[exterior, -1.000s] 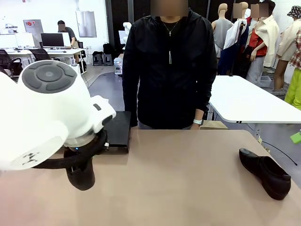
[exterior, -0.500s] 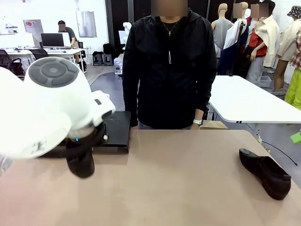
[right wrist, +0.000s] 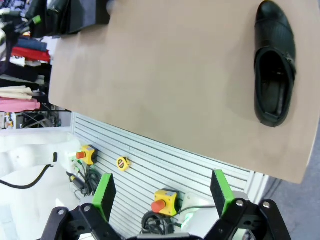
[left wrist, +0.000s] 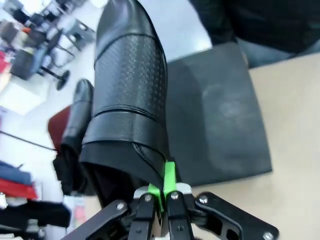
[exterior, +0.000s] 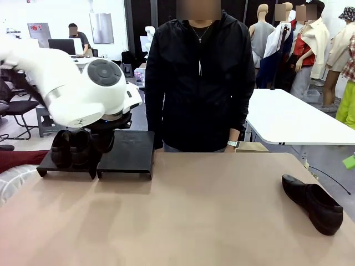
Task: Organize the shoes by placing them on the stand.
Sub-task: Place the Shoe from the middle of the table onto the Shoes Stand.
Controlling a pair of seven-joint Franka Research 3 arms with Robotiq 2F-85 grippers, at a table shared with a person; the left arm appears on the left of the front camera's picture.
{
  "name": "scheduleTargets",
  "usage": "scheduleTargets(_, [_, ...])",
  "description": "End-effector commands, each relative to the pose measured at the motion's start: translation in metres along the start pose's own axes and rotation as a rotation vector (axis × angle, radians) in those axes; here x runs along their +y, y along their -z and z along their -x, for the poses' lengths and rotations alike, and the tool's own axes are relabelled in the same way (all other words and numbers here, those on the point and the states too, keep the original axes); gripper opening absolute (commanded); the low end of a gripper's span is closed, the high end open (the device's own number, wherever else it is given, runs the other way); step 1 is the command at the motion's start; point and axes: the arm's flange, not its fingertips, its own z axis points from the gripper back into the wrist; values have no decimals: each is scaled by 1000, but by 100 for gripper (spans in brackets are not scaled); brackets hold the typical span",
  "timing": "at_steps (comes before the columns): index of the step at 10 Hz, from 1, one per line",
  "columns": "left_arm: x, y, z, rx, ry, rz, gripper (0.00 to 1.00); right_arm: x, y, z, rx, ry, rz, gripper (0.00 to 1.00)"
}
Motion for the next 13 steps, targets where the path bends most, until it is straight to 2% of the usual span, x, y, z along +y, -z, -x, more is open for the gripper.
scheduleTargets(1, [-49, 48, -13, 27, -1, -88, 0, -2, -1, 0, 0, -25, -14, 100])
scheduleTargets(6, [-56, 97, 19, 121, -13, -25, 0, -2, -1, 0, 0, -25, -14, 100])
scheduleTargets(10, [-44, 101, 19, 134, -55, 18, 0, -2, -1, 0, 0, -25, -14, 100])
scheduleTargets(11, [-43, 102, 19, 141, -59, 22, 7, -2, -1, 0, 0, -25, -14, 100])
scheduleTargets(12, [-44, 102, 18, 155, -71, 31, 60, -2, -1, 0, 0, -25, -14, 100])
scheduleTargets(13, [-44, 102, 18, 160, -71, 37, 100, -2, -1, 0, 0, -25, -14, 100])
